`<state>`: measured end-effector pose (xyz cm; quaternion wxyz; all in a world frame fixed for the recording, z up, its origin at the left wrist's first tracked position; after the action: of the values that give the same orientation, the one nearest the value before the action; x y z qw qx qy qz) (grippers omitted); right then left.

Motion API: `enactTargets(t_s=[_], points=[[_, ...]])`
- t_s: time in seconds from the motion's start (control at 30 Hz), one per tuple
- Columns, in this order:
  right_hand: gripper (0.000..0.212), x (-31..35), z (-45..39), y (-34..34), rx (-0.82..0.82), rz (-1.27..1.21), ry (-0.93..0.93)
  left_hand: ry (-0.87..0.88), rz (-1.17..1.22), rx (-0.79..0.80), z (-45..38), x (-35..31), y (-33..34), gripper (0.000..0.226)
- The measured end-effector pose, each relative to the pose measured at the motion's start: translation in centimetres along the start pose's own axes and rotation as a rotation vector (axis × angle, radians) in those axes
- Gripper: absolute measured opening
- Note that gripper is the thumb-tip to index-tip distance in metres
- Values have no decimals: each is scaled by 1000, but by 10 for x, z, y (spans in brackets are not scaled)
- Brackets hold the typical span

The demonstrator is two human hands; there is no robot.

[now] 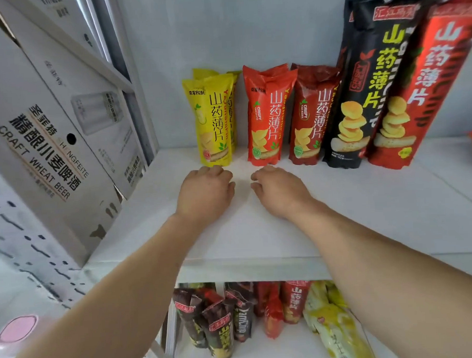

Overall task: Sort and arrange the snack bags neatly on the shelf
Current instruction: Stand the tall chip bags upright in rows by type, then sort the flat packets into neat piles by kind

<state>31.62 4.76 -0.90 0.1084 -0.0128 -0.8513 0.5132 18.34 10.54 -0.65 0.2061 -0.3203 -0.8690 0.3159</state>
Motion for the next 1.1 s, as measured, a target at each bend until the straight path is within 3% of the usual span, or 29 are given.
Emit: enactTargets(t_s=[0.13, 0.2, 0.4, 0.6, 0.8, 1.1], points=[[37, -15, 49, -43, -6, 207, -64, 211, 24, -6, 8, -59, -29, 25], [36, -29, 71, -64, -4, 256, -59, 233, 42, 17, 7, -89, -39, 17], [35, -106, 127, -124, -36, 356, 23, 308, 178, -42, -15, -192, -62, 31], [35, -212, 166, -177, -75, 392, 98, 366, 207, -78, -52, -310, -54, 22], [33, -336, 196, -225, -141, 362, 192, 287, 251, -60, -98, -421, -31, 19], [36, -482, 206, -255, -266, 120, 396, -31, 397, 107, -158, -518, -6, 40]])
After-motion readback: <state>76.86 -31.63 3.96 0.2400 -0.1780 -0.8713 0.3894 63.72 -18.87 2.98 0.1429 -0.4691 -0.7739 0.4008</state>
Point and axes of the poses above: each hand's wrist, its own z-axis away from the middle knuckle, its own y-axis out of the palm, x = y × z, the point moved 6 cm from there along -z, towards the middle knuckle, and after that the axes turned 12 degrees about -x, right-handed, at the moved point
